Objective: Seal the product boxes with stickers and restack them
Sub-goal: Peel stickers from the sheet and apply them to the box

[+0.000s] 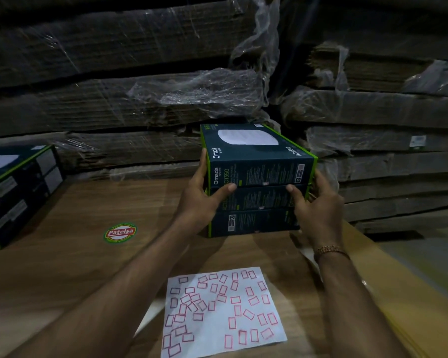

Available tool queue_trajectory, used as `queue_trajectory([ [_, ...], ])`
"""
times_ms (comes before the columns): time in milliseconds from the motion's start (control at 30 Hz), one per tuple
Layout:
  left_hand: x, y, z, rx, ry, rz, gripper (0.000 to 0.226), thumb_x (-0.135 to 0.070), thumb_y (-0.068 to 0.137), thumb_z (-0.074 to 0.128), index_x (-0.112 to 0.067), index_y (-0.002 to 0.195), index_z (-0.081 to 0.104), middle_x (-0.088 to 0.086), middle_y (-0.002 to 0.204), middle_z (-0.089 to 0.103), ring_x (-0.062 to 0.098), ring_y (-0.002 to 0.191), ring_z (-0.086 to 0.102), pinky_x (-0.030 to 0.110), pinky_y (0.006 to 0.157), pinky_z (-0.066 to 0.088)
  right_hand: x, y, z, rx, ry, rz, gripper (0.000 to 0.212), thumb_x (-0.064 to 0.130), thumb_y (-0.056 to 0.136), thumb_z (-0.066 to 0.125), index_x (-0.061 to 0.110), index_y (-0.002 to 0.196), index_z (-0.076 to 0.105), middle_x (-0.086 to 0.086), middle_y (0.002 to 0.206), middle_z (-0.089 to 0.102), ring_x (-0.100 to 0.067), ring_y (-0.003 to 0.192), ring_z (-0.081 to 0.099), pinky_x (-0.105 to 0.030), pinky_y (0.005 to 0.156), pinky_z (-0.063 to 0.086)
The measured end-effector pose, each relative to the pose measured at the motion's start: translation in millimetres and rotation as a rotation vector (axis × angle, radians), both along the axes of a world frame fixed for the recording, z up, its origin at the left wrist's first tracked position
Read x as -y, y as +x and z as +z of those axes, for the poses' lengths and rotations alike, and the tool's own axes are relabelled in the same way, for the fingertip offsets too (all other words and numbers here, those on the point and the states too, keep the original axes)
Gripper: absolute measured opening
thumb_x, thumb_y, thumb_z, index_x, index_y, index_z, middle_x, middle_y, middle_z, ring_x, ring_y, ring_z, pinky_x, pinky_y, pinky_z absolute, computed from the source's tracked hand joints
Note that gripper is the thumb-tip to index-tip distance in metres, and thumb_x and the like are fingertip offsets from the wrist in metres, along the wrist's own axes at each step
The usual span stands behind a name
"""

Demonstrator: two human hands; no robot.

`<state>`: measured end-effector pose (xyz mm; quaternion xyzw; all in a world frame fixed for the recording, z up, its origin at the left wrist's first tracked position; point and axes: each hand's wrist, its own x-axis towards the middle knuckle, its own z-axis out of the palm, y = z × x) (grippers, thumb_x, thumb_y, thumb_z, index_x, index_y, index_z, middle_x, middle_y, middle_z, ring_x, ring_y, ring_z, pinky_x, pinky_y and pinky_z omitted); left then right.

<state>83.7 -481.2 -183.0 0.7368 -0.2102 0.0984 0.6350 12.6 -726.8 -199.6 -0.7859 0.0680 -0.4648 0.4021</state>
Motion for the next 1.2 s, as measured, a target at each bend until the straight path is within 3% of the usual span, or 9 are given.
queue_trajectory([
  [167, 0.3, -0.7, 0.2, 0.010, 0.010, 0.015, 0.106, -0.028, 0.092, 0.085, -0.057, 0.165, 0.013, -0.021, 0.144, 0.065, -0.003, 0.126, 0.065, 0.045, 0.108, 0.057, 0.9, 2.0, -1.2, 0.000, -0.024, -0.004, 0.051, 0.033, 0.095, 0.080, 0.023, 0.142, 0.062, 0.006, 0.121, 0.075, -0.010, 0.107, 0.070, -0.030, 0.090, 0.059],
  [300, -9.9, -4.4, 3.7, 0.065, 0.103, 0.026, 0.112, -0.027, 0.087, 0.089, -0.045, 0.169, 0.015, -0.038, 0.136, 0.053, -0.028, 0.115, 0.053, 0.021, 0.098, 0.051, -5.5, 1.6, -2.6, 0.044, -0.010, -0.038, 0.059, 0.037, 0.098, 0.075, 0.018, 0.149, 0.053, 0.011, 0.125, 0.061, -0.013, 0.112, 0.064, -0.037, 0.093, 0.059],
  [433, -24.9, -11.3, 3.6, 0.092, 0.162, 0.132, 0.108, -0.037, 0.082, 0.092, -0.043, 0.166, 0.026, -0.019, 0.161, 0.047, -0.001, 0.142, 0.045, 0.040, 0.113, 0.049, -12.6, 4.0, -4.4, 0.015, -0.073, -0.149, 0.094, 0.045, 0.095, 0.076, 0.014, 0.167, 0.026, -0.017, 0.159, 0.044, -0.034, 0.141, 0.048, -0.038, 0.109, 0.041],
  [600, -50.9, -26.4, -0.2, 0.119, 0.185, 0.220, 0.080, -0.038, 0.083, 0.092, -0.055, 0.149, 0.049, -0.042, 0.131, 0.056, 0.001, 0.127, 0.059, 0.046, 0.103, 0.059, -25.9, 5.1, -4.6, 0.039, -0.428, -0.316, 0.097, 0.059, 0.097, 0.068, 0.008, 0.167, 0.026, -0.023, 0.168, 0.029, -0.041, 0.155, 0.029, -0.054, 0.127, 0.023],
  [767, -99.5, -43.0, 4.1, 0.229, 0.202, 0.293, 0.081, -0.039, 0.088, 0.087, -0.041, 0.157, 0.045, -0.017, 0.135, 0.069, -0.001, 0.104, 0.072, 0.037, 0.087, 0.064, -79.6, -5.7, 2.3, 0.140, -0.687, -0.171, 0.074, 0.052, 0.100, 0.067, 0.007, 0.156, 0.050, -0.022, 0.159, 0.045, -0.044, 0.148, 0.041, -0.056, 0.120, 0.031],
  [867, -136.3, -59.5, 11.3, 0.305, 0.287, 0.337, 0.071, -0.038, 0.092, 0.084, -0.032, 0.155, 0.051, -0.014, 0.126, 0.074, -0.005, 0.094, 0.073, 0.030, 0.081, 0.064, -128.4, -13.6, 7.3, 0.169, -0.801, 0.006, 0.054, 0.040, 0.097, 0.073, 0.007, 0.140, 0.065, -0.018, 0.137, 0.064, -0.041, 0.130, 0.057, -0.054, 0.108, 0.045],
  [1000, -191.8, -81.5, 20.6, 0.418, 0.299, 0.443, 0.050, -0.032, 0.096, 0.079, -0.030, 0.143, 0.063, -0.020, 0.122, 0.073, -0.004, 0.095, 0.072, 0.035, 0.081, 0.063, -199.7, -26.0, 21.2, 0.129, -0.672, 0.215, 0.027, 0.037, 0.099, 0.070, 0.012, 0.107, 0.076, -0.006, 0.088, 0.072, -0.028, 0.083, 0.064, -0.045, 0.074, 0.055],
  [1100, -240.2, -96.5, 29.4, 0.468, 0.299, 0.536, 0.045, -0.032, 0.099, 0.075, -0.030, 0.142, 0.063, -0.019, 0.121, 0.073, 0.000, 0.096, 0.071, 0.036, 0.080, 0.064, -254.3, -33.1, 32.2, -0.004, -0.593, 0.294, 0.028, 0.048, 0.099, 0.064, 0.023, 0.092, 0.074, 0.003, 0.080, 0.072, -0.020, 0.076, 0.066, -0.041, 0.065, 0.056],
  [1200, -296.3, -104.7, 33.9, 0.502, 0.347, 0.610, 0.042, -0.034, 0.100, 0.070, -0.025, 0.141, 0.064, -0.008, 0.119, 0.074, 0.009, 0.093, 0.070, 0.041, 0.078, 0.063, -308.1, -34.9, 37.7, -0.063, -0.566, 0.402, 0.027, 0.050, 0.098, 0.065, 0.025, 0.096, 0.075, 0.010, 0.082, 0.074, -0.013, 0.075, 0.069, -0.037, 0.065, 0.058],
])
